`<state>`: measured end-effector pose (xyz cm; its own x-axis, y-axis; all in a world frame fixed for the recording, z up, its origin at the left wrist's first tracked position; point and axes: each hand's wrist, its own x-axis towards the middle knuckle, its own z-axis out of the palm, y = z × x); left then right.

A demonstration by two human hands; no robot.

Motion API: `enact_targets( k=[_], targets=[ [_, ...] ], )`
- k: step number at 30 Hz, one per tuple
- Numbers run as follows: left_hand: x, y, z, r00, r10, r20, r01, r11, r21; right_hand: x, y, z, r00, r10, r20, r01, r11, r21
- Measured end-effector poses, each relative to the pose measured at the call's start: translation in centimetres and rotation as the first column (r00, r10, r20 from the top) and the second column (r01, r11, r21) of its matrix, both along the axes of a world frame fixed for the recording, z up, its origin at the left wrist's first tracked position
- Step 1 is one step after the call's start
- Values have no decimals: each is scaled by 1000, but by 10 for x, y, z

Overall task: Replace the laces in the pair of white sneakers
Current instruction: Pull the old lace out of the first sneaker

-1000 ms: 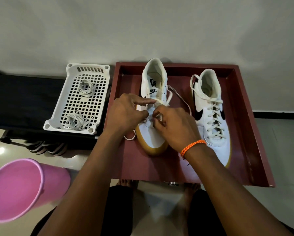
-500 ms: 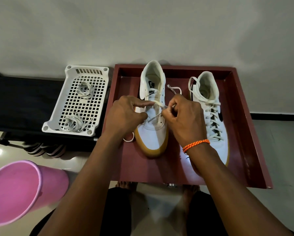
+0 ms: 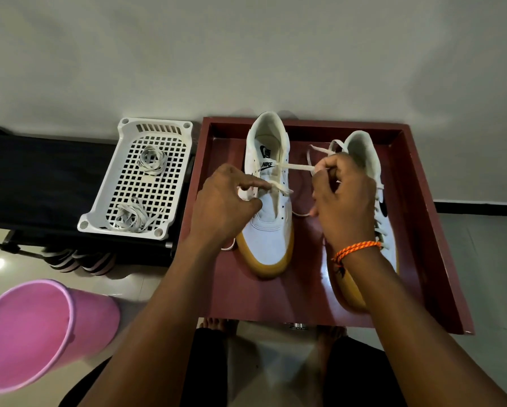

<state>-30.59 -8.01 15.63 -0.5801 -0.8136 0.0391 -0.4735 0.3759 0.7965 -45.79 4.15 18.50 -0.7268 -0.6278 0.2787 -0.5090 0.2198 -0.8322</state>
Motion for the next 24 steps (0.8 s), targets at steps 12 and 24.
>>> enact_targets(
  k=[12,24],
  targets=[
    [-6,-4,14,984,-96,-151,62,974,-219,2,-8,-10,938,246,-243,-228,968,101],
    [24,-11,30,811,525,259,-518,850,-100,-2,-11,-14,964,215,-155,-186,965,182]
  ],
)
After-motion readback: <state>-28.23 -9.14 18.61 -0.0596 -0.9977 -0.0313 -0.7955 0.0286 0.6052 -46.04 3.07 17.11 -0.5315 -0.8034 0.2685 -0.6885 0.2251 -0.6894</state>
